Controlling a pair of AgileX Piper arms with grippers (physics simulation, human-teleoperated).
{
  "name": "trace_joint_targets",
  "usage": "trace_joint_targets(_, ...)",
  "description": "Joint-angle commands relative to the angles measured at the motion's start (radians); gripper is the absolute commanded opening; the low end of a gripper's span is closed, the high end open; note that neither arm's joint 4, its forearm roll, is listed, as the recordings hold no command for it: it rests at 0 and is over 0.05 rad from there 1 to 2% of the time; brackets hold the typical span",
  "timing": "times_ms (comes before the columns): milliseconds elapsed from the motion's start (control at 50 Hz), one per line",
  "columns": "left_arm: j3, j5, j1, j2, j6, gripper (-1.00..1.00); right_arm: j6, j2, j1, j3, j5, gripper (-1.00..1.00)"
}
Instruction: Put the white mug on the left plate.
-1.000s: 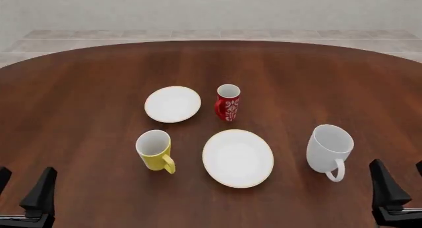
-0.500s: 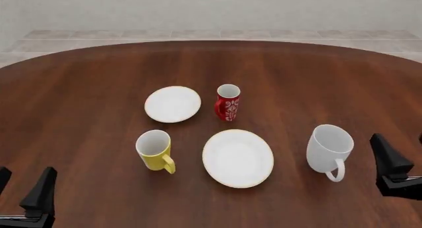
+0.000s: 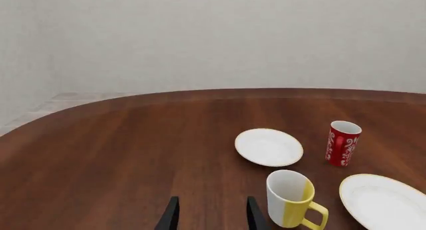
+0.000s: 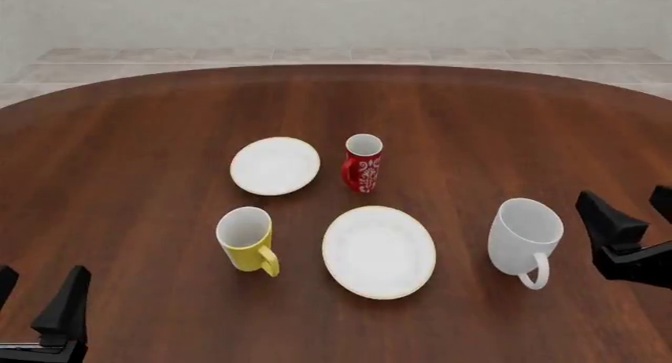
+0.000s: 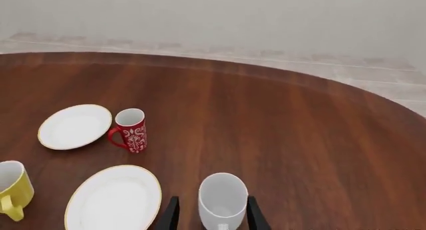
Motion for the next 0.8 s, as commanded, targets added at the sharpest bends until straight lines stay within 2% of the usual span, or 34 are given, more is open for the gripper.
trace_joint_targets(20,0.0,0.0,0.0,0.0,0.0,1.0,-0.014,0.022,0.016,-0.024,0.053,1.0)
trace_joint_targets(440,0.0,0.0,0.0,0.0,0.0,1.0,-0.024,-0.033,0.004,-0.008,0.136,1.0)
trace_joint_targets(800,0.0,0.0,0.0,0.0,0.0,1.0,-0.013,-0.03,-0.027,0.05,0.101,1.0)
